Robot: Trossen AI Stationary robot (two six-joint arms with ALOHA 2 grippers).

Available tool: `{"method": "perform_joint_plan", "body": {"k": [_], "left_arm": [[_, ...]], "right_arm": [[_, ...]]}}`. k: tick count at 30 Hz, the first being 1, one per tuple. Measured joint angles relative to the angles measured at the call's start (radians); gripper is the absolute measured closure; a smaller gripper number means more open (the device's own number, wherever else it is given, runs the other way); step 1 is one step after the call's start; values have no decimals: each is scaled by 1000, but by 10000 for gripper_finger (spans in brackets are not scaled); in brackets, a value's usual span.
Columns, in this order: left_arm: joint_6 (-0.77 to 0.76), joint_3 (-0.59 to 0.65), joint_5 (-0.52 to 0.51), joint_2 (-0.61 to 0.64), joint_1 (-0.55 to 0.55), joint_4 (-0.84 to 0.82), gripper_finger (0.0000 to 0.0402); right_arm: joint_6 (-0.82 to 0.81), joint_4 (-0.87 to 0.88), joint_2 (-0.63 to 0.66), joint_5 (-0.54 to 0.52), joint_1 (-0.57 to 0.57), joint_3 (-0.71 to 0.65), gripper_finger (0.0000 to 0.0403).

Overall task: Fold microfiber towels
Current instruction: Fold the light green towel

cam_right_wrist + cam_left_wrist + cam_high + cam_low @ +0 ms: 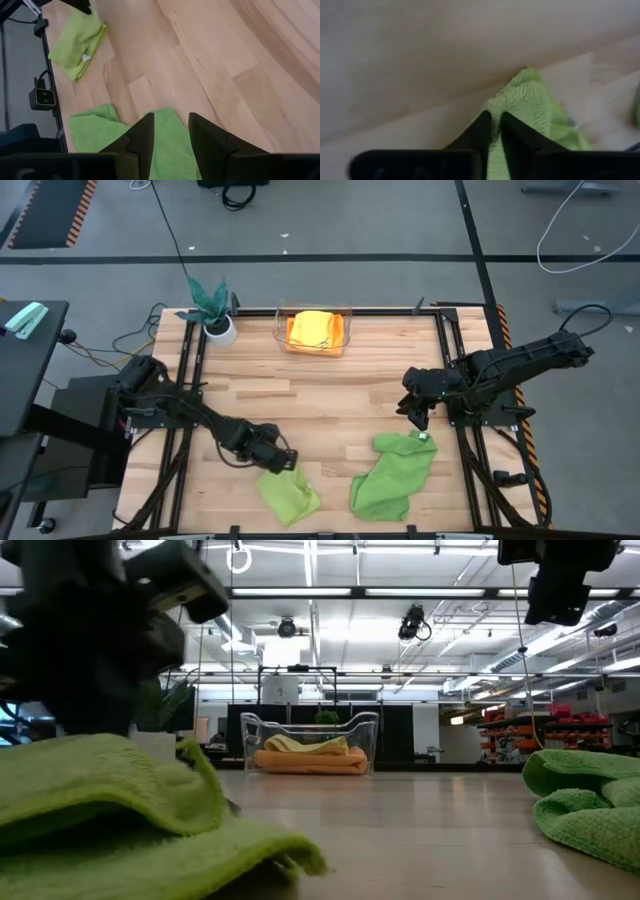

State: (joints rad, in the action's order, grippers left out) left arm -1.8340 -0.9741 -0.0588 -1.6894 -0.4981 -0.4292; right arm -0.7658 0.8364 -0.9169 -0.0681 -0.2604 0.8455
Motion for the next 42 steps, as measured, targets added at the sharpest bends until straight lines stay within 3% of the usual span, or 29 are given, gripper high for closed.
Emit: {"method": "perform_joint_plan", "body": {"k": [3, 21, 29, 35, 42], "left_arm": [[81, 0, -2, 0, 39, 31, 391], [526, -15, -57, 0, 331, 357, 396], [738, -159, -51, 0, 409, 324, 398], [758, -248, -68, 0, 437, 59, 379], [757, -257, -80, 0, 426, 37, 395]], "right_arm": [[0, 0, 0, -2, 0, 0, 274], [-3, -1, 0, -38, 0, 0, 274], [-29, -1, 0, -60, 0, 0, 274], [-29, -1, 0, -61, 0, 0, 274], [-88, -19, -26, -116, 8, 0, 274]]}}
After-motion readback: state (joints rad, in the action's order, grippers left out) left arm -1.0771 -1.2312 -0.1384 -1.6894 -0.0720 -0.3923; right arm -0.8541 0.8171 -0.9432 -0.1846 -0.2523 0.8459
